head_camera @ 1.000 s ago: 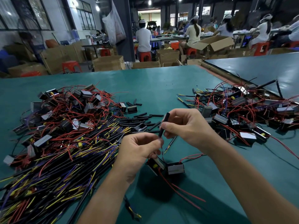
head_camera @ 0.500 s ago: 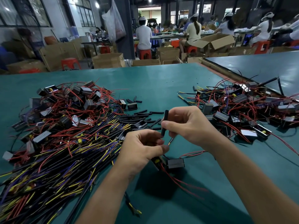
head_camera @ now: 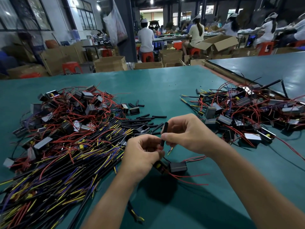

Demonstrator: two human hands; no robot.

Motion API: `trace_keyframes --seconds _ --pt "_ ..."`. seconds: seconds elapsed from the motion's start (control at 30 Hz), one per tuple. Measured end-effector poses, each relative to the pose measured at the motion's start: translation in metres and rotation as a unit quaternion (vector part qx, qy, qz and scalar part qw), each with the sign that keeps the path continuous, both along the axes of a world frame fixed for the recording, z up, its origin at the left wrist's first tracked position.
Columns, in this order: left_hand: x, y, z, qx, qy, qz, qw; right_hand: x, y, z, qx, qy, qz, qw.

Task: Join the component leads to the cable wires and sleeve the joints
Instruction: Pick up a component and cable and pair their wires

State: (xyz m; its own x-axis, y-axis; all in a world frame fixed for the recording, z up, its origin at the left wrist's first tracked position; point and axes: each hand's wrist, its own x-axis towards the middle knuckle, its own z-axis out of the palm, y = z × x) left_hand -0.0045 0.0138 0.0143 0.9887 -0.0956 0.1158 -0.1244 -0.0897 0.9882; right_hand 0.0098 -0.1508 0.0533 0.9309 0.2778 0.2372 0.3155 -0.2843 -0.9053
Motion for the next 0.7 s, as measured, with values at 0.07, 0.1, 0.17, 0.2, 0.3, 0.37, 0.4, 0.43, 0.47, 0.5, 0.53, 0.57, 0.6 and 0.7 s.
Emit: trace_keyframes --seconds 0.07,0.1,0.17,0.2,0.3,0.37,0.4,0.43,0.47,0.5,0.53,0.57,0.6,0.7 --pt "0.0002 -0.0004 -0.0008 -0.013 0.009 0.008 1.000 0.0013 0.0007 -0.0012 0.007 -0.012 -0.011 1.000" --pt "0.0003 -0.0007 -0.0009 -0.019 0.012 0.012 1.000 0.0022 0.0010 -0.0019 0.015 -0.015 -0.016 1.000" --pt "0.0002 -0.0011 -0.0010 -0.021 0.010 0.013 1.000 0.0036 0.0013 -0.0035 0.044 0.002 -0.016 0.999" --pt "-0.0001 -0.0011 -0.0004 -0.020 0.005 0.011 1.000 0.0035 0.0014 -0.0042 0.055 0.014 -0.010 0.998" --pt "-0.0023 -0.0010 0.0031 -0.020 -0.011 0.009 1.000 0.0037 0.0023 -0.0056 0.049 0.029 0.003 0.998" --pt "-0.0034 -0.0012 0.0036 -0.017 -0.017 0.010 1.000 0.0038 0.0024 -0.0057 0.025 0.026 0.001 0.999" --pt "-0.0041 -0.0015 0.0034 -0.016 -0.017 0.010 1.000 0.0037 0.0022 -0.0056 0.016 0.024 0.001 1.000" --pt "-0.0045 -0.0018 0.0032 -0.016 -0.017 0.010 1.000 0.0038 0.0018 -0.0058 0.011 0.023 0.003 1.000" --pt "-0.0043 -0.0019 0.0030 -0.017 -0.017 0.011 1.000 0.0039 0.0014 -0.0059 0.009 0.024 0.007 1.000" --pt "-0.0036 -0.0021 0.0027 -0.017 -0.020 0.011 1.000 0.0039 0.0012 -0.0061 0.008 0.023 0.011 1.000" --pt "-0.0029 -0.0019 0.0031 -0.014 -0.024 0.011 1.000 0.0041 0.0010 -0.0060 0.008 0.018 0.012 1.000" --pt "-0.0028 -0.0017 0.0035 -0.007 -0.030 0.011 0.999 0.0044 0.0008 -0.0060 0.009 0.013 0.010 1.000" --pt "-0.0025 -0.0010 0.0038 0.008 -0.040 0.014 0.999 0.0046 0.0003 -0.0058 0.014 0.006 0.004 1.000" --pt "-0.0028 0.0009 0.0021 0.085 -0.075 0.041 0.993 0.0053 0.0001 -0.0066 0.030 0.004 -0.013 0.999"
